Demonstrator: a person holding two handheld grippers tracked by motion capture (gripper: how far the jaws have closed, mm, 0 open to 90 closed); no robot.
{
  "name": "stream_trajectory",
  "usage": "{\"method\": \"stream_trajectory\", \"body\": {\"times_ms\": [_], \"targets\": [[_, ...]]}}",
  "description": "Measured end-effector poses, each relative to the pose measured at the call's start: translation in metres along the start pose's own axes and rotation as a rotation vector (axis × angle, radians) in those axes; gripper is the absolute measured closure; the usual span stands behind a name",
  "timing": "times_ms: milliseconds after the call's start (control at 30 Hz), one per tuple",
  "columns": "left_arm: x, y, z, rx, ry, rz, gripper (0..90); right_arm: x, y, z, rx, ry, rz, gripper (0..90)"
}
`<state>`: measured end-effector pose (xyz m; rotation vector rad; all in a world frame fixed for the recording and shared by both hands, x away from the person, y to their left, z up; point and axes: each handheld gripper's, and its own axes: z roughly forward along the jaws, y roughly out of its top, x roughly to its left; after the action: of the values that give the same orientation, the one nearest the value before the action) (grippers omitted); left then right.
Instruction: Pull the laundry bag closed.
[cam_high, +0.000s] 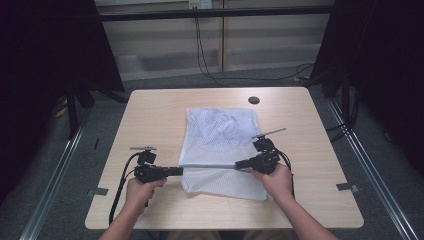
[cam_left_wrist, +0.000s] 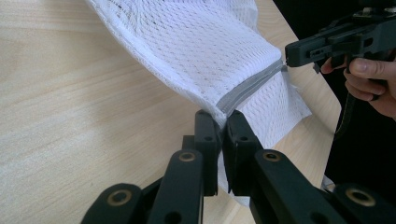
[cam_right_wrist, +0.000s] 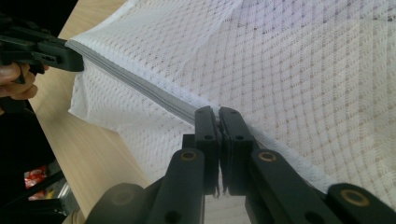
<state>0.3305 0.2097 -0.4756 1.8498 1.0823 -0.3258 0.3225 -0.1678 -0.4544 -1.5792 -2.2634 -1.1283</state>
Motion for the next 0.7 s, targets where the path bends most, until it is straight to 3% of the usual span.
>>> {"method": "stream_trajectory", "body": {"times_ms": [700], "targets": [[0.0008, 0.0003, -0.0023, -0.005, 0.001, -0.009, 85.4, -0.0038, -0.0024, -0.0035, 0.0, -0.01, 0.007, 87.0]]}}
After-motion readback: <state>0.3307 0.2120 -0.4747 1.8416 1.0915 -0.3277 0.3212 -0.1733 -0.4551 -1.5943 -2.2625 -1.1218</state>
